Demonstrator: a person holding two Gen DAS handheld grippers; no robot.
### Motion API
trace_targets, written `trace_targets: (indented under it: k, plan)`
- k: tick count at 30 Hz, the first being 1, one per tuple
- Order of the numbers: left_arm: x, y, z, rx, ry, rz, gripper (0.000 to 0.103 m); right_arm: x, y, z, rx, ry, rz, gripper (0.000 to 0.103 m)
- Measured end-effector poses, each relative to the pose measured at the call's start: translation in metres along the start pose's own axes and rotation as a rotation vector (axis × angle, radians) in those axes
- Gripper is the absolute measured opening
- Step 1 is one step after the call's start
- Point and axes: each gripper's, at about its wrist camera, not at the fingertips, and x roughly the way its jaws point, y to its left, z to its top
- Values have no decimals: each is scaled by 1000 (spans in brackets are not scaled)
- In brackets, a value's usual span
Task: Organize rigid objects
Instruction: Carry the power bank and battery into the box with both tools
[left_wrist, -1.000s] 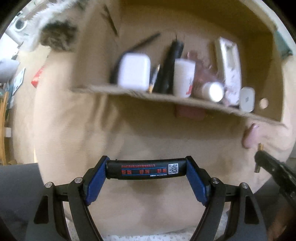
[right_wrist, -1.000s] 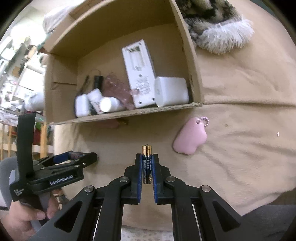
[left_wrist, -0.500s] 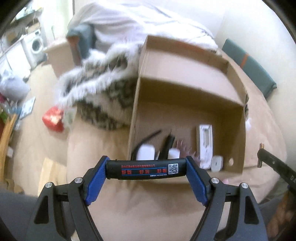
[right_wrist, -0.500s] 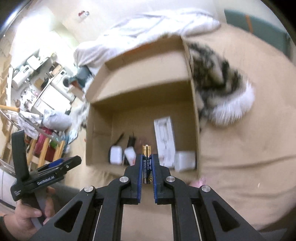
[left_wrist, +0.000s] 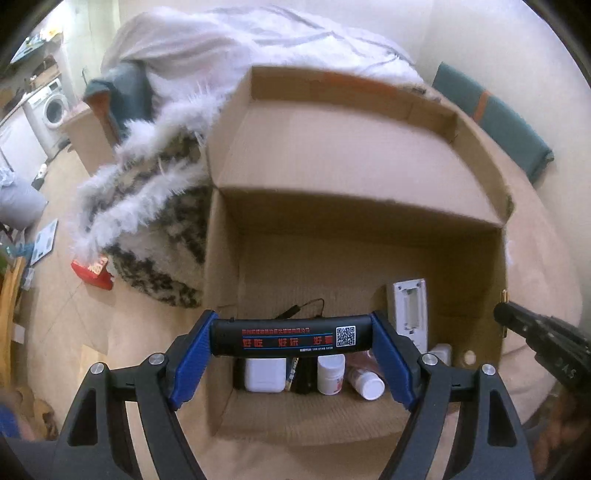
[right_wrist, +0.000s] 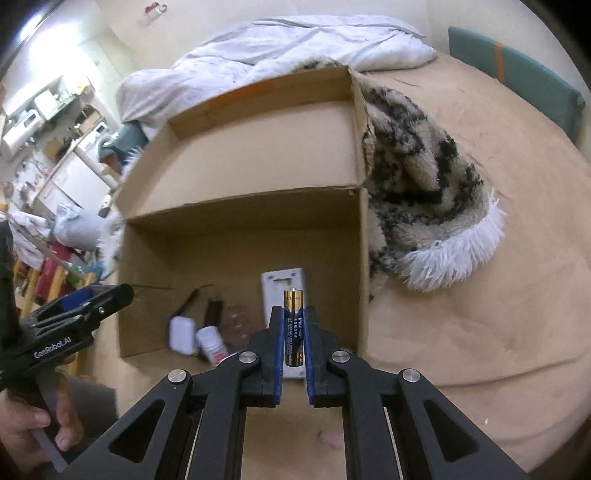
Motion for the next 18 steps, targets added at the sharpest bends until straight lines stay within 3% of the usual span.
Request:
trace_targets:
  k: [5,18]
  plan:
    - [27,1,-8,1,36,15,79,20,-7,-6,27,44,-23,11]
    - [24,-4,-6,21,-1,-7,79,48,10,1,-40,72,-112,11]
